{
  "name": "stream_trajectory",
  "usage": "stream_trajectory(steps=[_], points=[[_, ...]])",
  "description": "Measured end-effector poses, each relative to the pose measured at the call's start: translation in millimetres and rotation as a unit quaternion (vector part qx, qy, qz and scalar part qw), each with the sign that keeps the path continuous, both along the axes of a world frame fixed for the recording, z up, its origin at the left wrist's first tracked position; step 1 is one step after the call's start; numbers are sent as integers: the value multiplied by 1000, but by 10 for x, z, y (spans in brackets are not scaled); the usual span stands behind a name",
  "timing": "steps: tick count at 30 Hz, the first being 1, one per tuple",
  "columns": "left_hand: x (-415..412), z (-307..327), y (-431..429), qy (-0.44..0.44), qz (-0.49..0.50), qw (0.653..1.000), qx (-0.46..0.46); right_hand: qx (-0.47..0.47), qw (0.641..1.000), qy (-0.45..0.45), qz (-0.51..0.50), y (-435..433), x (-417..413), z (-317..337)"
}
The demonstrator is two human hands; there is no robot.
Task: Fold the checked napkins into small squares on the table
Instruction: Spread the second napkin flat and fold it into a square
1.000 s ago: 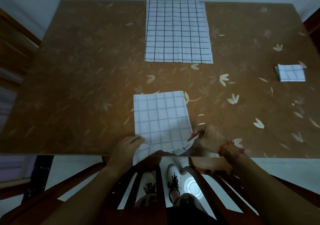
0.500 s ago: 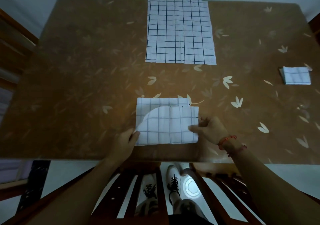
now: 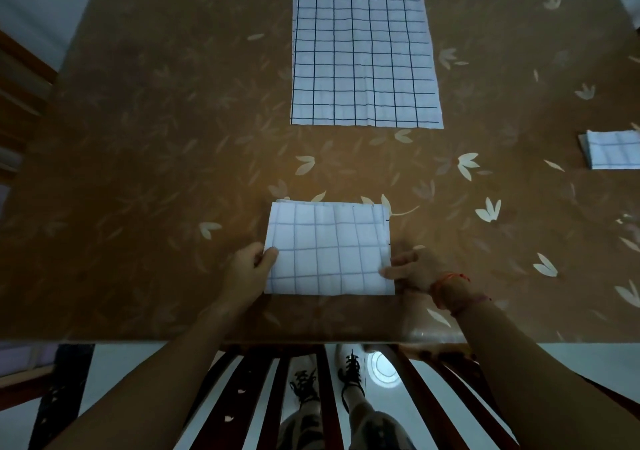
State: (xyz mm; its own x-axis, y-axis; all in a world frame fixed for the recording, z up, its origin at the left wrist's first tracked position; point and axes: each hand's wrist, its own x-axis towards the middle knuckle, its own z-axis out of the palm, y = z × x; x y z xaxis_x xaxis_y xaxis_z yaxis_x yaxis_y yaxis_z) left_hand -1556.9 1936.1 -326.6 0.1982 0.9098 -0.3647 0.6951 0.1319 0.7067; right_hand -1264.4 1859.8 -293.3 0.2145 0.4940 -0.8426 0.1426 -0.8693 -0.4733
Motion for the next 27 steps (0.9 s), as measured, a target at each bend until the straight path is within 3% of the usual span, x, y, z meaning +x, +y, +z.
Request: stream_trajectory(steps=[8, 19, 22, 27], points=[[-53, 66, -18, -56, 40, 996, -58, -8, 997, -67, -27, 13, -48, -154], [-72, 25, -27, -12, 27, 999, 42, 17, 990, -140, -5, -13, -118, -188], [-88, -12, -100, 61, -109, 978, 170, 28, 987, -159, -4, -30, -141, -195], [136, 13, -478, 83, -365, 881, 290, 40, 980, -194, -10, -37, -173, -105]])
